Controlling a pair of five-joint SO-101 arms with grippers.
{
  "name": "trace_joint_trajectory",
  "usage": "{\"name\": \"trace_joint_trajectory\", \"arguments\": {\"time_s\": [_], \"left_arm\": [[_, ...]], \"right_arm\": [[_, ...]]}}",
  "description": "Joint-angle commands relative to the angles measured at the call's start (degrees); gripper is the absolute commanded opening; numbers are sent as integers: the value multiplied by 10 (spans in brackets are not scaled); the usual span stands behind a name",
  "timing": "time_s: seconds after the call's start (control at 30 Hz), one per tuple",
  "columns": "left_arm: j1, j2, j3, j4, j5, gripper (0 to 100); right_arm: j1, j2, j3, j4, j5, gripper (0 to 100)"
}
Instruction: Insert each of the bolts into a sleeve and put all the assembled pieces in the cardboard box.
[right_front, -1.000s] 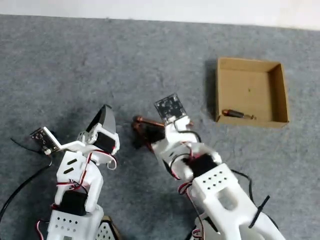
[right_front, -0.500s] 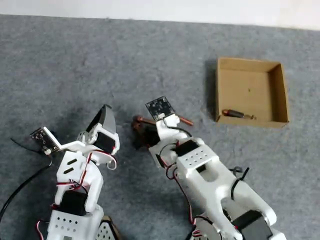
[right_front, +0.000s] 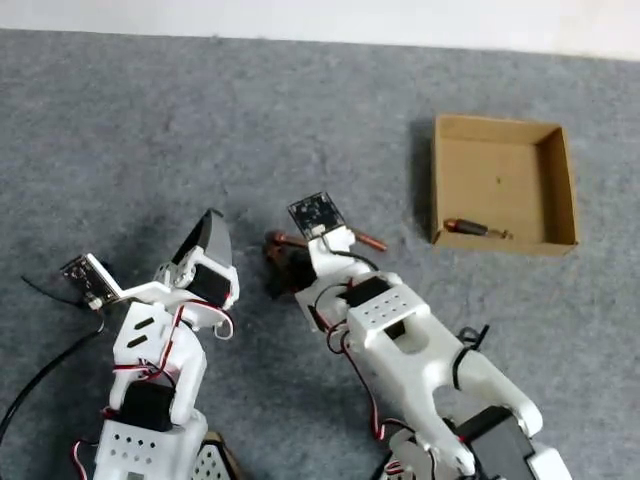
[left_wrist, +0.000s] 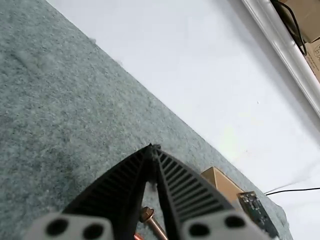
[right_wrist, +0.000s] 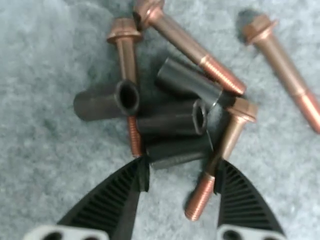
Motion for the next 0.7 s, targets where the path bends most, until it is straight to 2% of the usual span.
{"name": "trace_joint_trajectory", "arguments": {"time_s": [0.0, 0.27, 0.67], "left_arm": [[-5, 0, 12, -3, 5, 10], [-5, 0, 12, -3, 5, 10], [-4, 0, 12, -3, 5, 10]], "right_arm": [[27, 17, -16, -20, -3, 188], [129, 15, -17, -19, -3, 188], [131, -18, -15, -17, -2, 188]]}}
